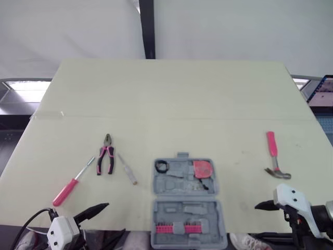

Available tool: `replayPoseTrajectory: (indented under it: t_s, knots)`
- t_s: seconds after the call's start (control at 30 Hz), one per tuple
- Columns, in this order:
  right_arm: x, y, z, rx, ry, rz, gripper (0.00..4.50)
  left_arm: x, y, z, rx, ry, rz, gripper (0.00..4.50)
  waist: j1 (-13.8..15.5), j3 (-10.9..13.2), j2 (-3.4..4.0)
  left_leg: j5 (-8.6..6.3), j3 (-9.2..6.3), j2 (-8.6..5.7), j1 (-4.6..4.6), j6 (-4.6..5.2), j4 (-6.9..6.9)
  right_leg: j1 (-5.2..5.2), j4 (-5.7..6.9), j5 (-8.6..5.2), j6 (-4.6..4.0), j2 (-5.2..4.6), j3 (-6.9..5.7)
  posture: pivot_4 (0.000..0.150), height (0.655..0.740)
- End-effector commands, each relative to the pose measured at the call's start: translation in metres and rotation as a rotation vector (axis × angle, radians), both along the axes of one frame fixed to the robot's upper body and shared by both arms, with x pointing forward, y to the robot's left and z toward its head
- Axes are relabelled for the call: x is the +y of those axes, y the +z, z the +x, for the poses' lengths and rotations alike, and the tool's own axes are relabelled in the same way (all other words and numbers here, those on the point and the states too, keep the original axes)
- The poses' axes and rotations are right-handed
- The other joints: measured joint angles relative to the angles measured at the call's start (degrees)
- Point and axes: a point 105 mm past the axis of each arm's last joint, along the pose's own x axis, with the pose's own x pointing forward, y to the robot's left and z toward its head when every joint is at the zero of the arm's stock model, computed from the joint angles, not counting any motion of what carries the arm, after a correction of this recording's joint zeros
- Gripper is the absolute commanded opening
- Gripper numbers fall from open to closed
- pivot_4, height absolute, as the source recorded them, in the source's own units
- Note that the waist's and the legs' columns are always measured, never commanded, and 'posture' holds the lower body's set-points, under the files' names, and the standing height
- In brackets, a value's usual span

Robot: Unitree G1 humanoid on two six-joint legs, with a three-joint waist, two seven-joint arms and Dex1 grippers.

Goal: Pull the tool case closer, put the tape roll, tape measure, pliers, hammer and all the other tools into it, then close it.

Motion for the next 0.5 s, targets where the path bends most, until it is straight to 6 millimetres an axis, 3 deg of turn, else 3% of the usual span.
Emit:
replayPoseTrajectory:
  t_s: [0.03,0.17,0.27,0.37,0.5]
  knots:
    - [0.005,0.004,0.007,-0.052,0.023,0.026,4.46,-0.003,0.008,0.008,-0.029,0.021,-0.030,4.50,0.0,0.0,0.01,0.00,0.00,0.00,0.01,0.00,0.00,0.00,0.01,0.00,0.00,0.00,0.00,0.150,0.7400]
    - [0.023,0.022,0.015,-0.136,0.064,0.123,4.46,0.004,0.024,0.034,-0.063,0.323,-0.198,4.50,-0.1,0.0,0.01,0.00,-0.02,0.01,0.02,0.00,0.08,0.05,0.06,0.03,0.06,0.00,0.02,0.150,0.7400]
    - [0.036,0.040,0.029,-0.316,0.044,0.217,4.46,0.013,0.028,0.045,-0.058,0.559,-0.275,4.50,0.0,0.1,-0.05,0.00,-0.07,0.01,0.02,0.00,0.14,0.12,0.06,0.06,0.13,0.01,0.03,0.150,0.7400]
    - [0.051,0.055,0.029,-0.436,0.039,0.355,4.46,0.011,0.023,0.044,0.010,0.643,-0.279,4.50,0.0,0.0,-0.04,0.01,-0.07,0.01,0.04,-0.01,0.15,0.11,0.07,0.07,0.14,0.02,0.03,0.150,0.7400]
    - [0.055,0.045,0.024,-0.421,0.072,0.337,4.46,0.013,0.015,0.041,0.027,0.662,-0.264,4.50,0.1,0.0,-0.05,0.01,-0.05,-0.03,0.03,-0.01,0.18,0.12,0.07,0.08,0.15,0.02,0.04,0.150,0.7400]
